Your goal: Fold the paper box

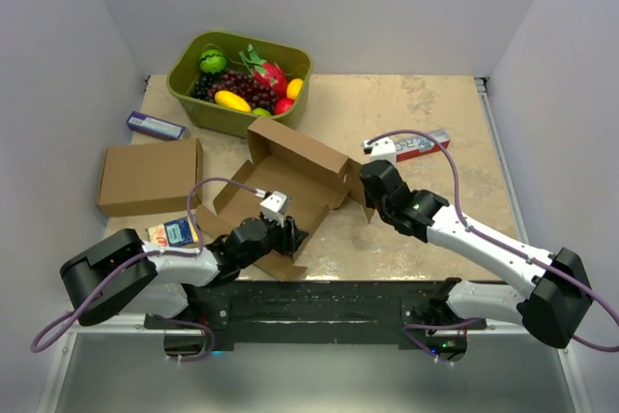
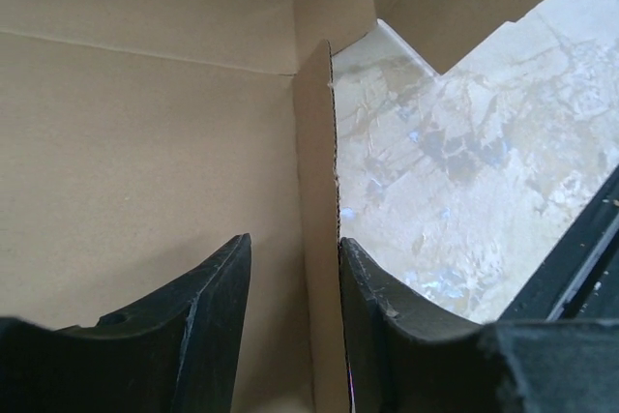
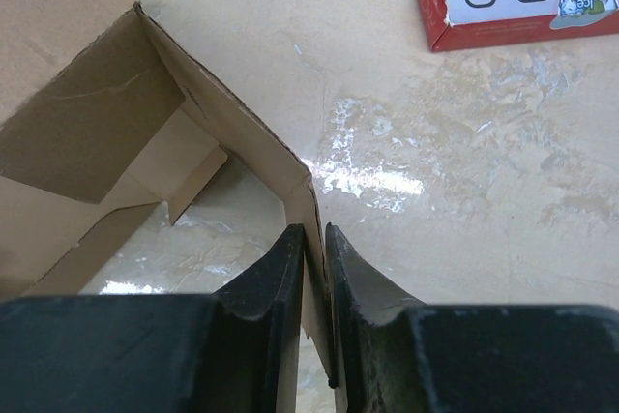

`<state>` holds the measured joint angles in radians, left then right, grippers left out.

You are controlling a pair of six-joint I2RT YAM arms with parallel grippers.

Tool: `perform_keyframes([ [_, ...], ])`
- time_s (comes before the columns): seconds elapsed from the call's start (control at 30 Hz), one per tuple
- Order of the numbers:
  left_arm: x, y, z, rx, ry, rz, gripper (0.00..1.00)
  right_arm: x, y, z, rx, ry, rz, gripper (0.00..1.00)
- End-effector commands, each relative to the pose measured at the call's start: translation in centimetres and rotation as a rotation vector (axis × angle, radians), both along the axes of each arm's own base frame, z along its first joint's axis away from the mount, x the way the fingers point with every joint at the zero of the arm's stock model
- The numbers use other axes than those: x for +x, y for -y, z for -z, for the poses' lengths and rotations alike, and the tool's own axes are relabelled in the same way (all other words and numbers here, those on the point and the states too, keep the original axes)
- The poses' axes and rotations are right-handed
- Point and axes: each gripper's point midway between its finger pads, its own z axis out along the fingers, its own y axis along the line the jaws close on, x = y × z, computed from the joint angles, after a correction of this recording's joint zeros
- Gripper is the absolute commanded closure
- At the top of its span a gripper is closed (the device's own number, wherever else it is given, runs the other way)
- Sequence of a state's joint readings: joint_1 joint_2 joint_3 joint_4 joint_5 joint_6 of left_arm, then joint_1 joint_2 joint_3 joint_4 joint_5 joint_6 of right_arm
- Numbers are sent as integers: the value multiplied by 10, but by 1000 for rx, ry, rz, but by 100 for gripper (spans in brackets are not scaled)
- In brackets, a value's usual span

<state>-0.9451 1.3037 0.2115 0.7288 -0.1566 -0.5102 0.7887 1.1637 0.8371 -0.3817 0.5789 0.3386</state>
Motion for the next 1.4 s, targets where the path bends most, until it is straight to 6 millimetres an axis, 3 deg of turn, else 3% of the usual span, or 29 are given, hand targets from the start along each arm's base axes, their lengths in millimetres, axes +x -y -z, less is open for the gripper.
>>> perform_keyframes([
  [0.0,11,-18,16,171,34,-43,53,6,-3,-18,28,38,-5,83],
  [0.57,20,-44,46,372,-15,-140,60,9,-2,-19,29,30,-11,86],
  [0.7,12,-28,41,302,-15,-55,65,11,-1,-19,32,28,-22,87],
  [0.87,3,-2,28,168,-45,24,81,19,0,-22,47,35,-30,86],
  [0.97,-2,8,30,120,-91,42,89,23,-6,-28,85,36,-50,63],
  [1.0,-1,11,28,110,-98,42,91,23,-7,-30,98,39,-52,49],
  [1.03,-1,12,31,110,-115,31,93,23,-8,-33,113,42,-56,44],
  [1.17,0,8,43,112,-170,5,100,20,-7,-44,197,48,-63,36],
  [1.37,2,8,45,93,-205,13,100,6,-9,-66,283,65,-131,29],
])
